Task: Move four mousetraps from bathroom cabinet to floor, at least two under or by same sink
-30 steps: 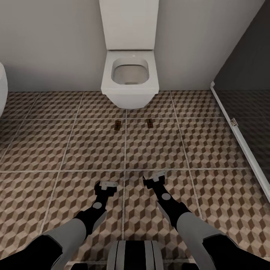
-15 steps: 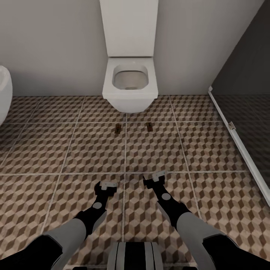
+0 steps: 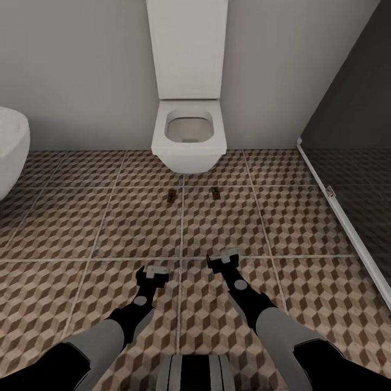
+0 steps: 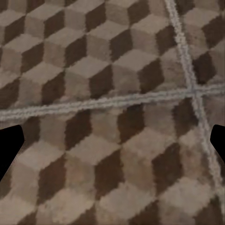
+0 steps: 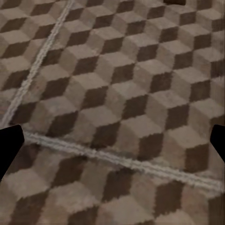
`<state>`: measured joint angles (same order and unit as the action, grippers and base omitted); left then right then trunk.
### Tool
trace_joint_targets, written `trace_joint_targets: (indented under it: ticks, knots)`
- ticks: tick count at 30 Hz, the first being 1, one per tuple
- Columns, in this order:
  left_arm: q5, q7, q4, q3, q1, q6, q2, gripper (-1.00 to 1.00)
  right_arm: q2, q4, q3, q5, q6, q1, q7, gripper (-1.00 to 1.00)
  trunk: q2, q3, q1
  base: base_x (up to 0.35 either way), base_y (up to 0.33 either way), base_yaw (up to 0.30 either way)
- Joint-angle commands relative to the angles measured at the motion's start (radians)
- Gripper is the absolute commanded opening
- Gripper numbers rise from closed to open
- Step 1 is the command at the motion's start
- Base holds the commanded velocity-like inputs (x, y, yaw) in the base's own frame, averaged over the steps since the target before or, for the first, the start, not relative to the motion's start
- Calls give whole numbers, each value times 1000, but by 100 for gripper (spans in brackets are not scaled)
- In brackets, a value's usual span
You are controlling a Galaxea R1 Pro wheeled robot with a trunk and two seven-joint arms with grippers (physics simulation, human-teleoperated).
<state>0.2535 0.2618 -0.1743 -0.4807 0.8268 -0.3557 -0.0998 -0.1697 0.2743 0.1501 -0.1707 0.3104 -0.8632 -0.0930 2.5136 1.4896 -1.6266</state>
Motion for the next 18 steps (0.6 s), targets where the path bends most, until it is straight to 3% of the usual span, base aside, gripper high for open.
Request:
trace_joint_targets:
  ticks: [1, 9, 18]
  knots:
    - [7, 5, 2, -9, -1, -3, 1, 100, 0, -1, 3, -10, 1, -1, -10, 100, 0, -3, 1, 0, 0, 0]
    - [7, 5, 9, -9, -18, -25, 5, 100, 4, -4, 3, -10, 1, 0, -10, 100, -2, -34, 4, 0, 0, 0]
    - [7, 5, 99, -9, -38, -163, 5, 100, 5, -75, 3, -11, 41, 0, -10, 100, -4, -69, 8, 0, 0, 0]
